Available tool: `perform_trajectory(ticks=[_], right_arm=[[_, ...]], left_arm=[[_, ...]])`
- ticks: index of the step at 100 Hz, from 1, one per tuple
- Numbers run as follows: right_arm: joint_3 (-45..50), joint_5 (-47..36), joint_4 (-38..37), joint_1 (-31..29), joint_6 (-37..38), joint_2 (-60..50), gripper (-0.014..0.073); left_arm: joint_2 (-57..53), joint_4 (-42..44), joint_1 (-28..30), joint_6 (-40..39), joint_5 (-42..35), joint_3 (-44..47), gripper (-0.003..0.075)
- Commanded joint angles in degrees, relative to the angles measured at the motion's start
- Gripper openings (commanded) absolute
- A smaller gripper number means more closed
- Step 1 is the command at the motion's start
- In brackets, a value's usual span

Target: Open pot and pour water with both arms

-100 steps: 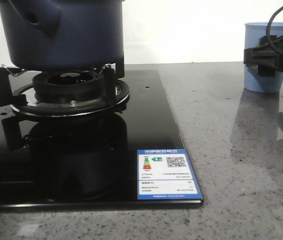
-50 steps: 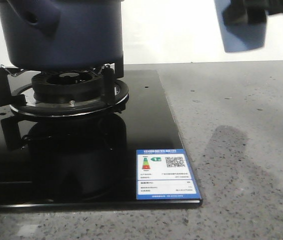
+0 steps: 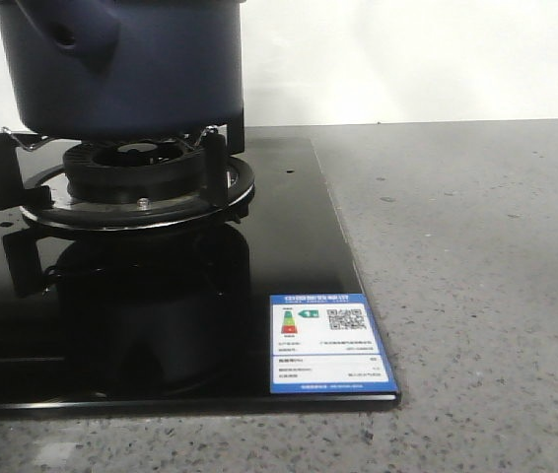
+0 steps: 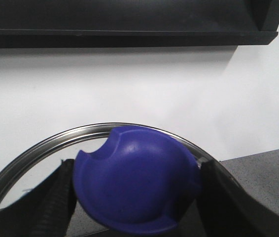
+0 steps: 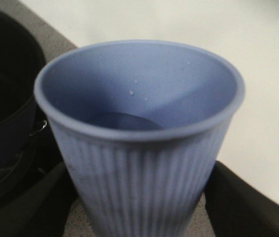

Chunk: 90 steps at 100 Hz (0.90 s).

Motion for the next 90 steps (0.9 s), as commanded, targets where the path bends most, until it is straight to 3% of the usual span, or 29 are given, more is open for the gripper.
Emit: perform_trajectory(ticks=[1, 42, 90], right_arm=[[-4.71, -1.82, -5.21, 2.27, -0.47, 0.24, 0.0340], [-10.49, 3.44, -28.39, 11.62, -0.47, 7.70, 0.0339], [-10.89, 1.24, -54.60, 12.87, -0.47, 9.70, 0.0339]], left_arm=[[-1.56, -1.41, 0.13, -0.06, -4.43, -2.45, 0.0348], [-1.56, -1.41, 0.13, -0.06, -4.43, -2.45, 0.0348], [-1.56, -1.41, 0.13, -0.06, -4.35, -2.45, 0.0348]])
